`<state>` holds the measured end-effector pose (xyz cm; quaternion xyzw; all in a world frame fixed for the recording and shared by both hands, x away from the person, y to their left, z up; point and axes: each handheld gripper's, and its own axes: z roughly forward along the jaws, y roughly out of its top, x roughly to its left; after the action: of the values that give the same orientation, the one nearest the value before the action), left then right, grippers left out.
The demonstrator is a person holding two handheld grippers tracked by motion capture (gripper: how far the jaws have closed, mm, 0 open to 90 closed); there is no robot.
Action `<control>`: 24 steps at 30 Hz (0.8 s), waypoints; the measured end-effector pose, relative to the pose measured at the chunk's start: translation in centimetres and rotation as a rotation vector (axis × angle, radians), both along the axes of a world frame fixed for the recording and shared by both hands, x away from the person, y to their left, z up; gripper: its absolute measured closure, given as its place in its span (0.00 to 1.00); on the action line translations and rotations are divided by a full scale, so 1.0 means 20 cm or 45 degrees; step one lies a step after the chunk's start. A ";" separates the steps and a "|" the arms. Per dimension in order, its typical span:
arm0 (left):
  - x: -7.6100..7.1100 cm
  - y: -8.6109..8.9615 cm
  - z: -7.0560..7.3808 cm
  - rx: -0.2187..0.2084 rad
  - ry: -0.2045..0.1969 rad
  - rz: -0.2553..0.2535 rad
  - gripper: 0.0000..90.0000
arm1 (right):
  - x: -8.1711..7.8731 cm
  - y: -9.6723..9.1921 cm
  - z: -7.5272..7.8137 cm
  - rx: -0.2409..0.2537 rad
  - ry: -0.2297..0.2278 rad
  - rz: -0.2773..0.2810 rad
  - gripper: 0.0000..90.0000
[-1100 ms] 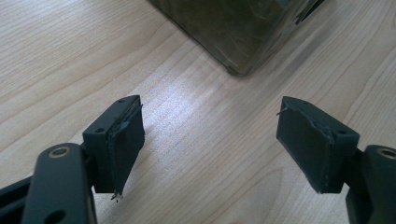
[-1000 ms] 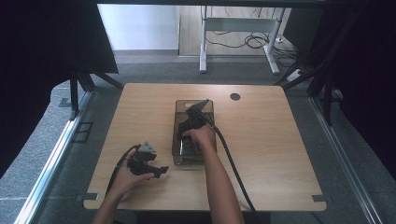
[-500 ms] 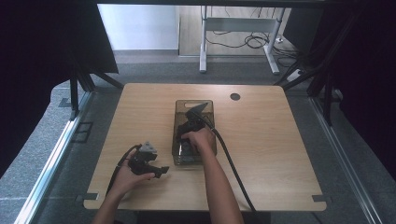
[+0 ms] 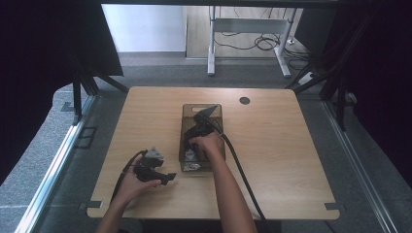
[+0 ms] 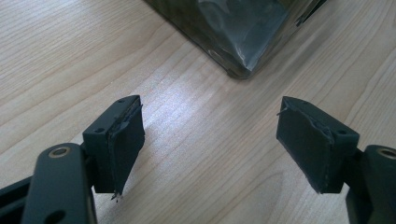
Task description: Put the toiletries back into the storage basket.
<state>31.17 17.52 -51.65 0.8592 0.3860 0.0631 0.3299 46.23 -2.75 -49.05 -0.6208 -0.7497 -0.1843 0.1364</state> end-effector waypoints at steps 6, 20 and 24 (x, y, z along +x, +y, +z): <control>0.01 0.00 -0.01 0.020 -0.003 -0.005 0.26 | -0.03 -0.04 0.08 0.002 -0.075 0.064 0.45; 0.00 0.00 -0.01 0.028 -0.004 0.011 0.26 | -0.20 -0.20 0.29 0.059 -0.313 0.298 0.44; 0.00 0.00 -0.01 0.034 -0.006 0.009 0.26 | -0.26 -0.27 0.33 0.055 -0.414 0.390 0.43</control>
<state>31.08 17.44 -51.86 0.8621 0.3872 0.0713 0.3191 40.98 -8.25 -42.55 -0.4588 -0.8433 -0.2749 0.0533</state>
